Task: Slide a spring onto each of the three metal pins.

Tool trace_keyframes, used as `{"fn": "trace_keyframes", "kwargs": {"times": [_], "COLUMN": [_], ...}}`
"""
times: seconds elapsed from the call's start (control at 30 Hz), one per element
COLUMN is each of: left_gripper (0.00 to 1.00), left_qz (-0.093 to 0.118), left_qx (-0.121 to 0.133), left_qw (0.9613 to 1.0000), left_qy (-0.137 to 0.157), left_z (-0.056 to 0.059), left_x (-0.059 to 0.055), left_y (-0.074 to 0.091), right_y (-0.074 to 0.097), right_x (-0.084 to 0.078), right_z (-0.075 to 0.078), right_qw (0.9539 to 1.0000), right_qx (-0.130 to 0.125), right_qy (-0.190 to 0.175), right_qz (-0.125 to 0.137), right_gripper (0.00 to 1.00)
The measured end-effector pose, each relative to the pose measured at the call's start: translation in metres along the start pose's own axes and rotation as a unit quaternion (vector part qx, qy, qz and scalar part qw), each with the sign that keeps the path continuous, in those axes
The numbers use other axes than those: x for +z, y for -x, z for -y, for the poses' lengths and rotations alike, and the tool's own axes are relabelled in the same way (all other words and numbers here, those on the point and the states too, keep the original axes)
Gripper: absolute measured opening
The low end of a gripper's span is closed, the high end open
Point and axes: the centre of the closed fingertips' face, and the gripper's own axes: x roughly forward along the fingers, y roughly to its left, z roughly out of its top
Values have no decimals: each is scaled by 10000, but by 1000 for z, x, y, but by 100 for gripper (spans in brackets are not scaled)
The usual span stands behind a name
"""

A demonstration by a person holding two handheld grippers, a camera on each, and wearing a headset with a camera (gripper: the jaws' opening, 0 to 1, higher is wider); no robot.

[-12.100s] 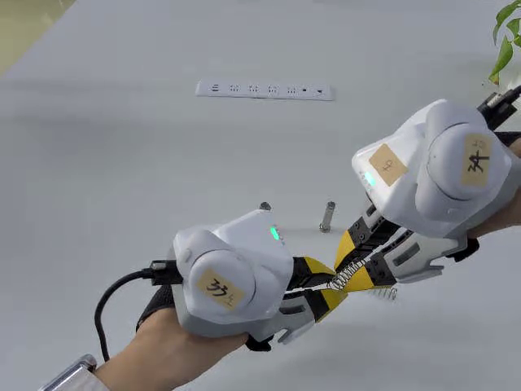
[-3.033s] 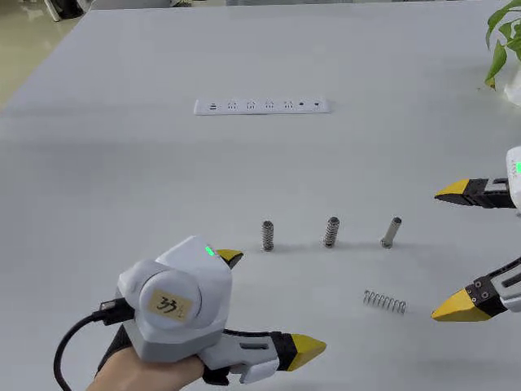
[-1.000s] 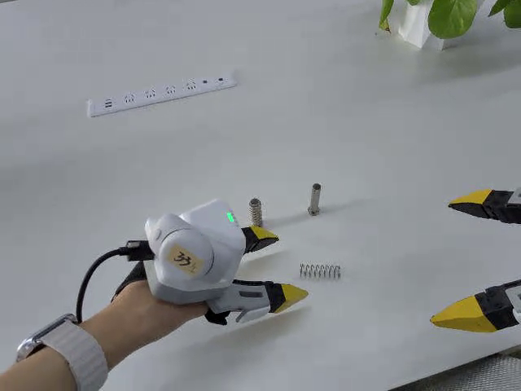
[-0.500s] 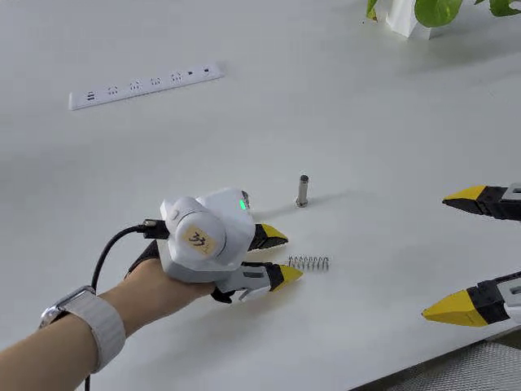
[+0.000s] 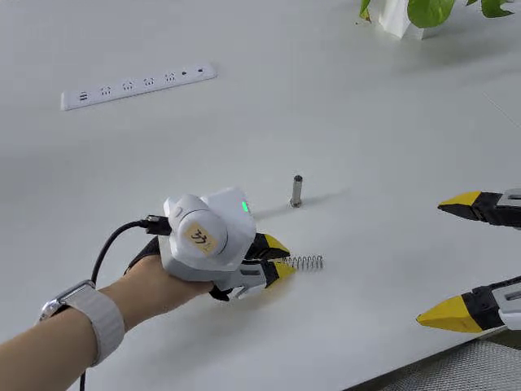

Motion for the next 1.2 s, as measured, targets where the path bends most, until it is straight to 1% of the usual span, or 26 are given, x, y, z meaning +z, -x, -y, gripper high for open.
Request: {"fn": "trace_keyframes", "kwargs": {"times": [0.07, 0.23, 0.4, 0.6, 0.67, 0.73, 0.83, 0.93, 1.0, 1.1, 1.13, 1.2], "left_gripper": [8, 7, 7, 7, 7, 7, 7, 7, 7, 7, 7, 7], "left_qz": [-47, -52, -22, 35, 87, 141, 143, 205, 246, 366, 430, 527], "left_qx": [4, 38, 88, 205, 247, 267, 370, 451, 545, 672, 744, 780], "left_qw": [10000, 10000, 9999, 9994, 9992, 9987, 9985, 9979, 9973, 9961, 9951, 9939], "left_qy": [-28, 20, 124, 294, 316, 408, 374, 419, 433, 449, 485, 570], "left_z": [1, 1, 0, -3, -3, -3, -4, -3, -2, 0, 0, 4], "left_x": [-2, -2, -2, -3, -1, 0, 1, 4, 5, 11, 13, 15], "left_y": [0, -1, -1, -1, 2, 6, 12, 22, 30, 44, 50, 60], "right_y": [0, 1, 0, -2, -3, -4, -6, -7, -8, -11, -12, -13], "right_x": [1, 1, -2, -2, -1, 1, 6, 14, 20, 30, 35, 44], "right_z": [1, 1, -1, -4, -4, -4, -5, -4, -5, -5, -7, -9], "right_qw": [10000, 10000, 10000, 10000, 10000, 10000, 9999, 9998, 9994, 9989, 9985, 9978], "right_qx": [-11, -14, 0, 45, 59, 79, 112, 143, 178, 248, 305, 390], "right_qy": [-5, -5, 16, -7, 0, 27, 87, 160, 276, 381, 432, 518], "right_qz": [17, 9, -46, -40, -29, -28, -13, 30, 57, 80, 115, 152], "right_gripper": [90, 89, 89, 88, 88, 88, 87, 87, 85, 84, 84, 83]}}
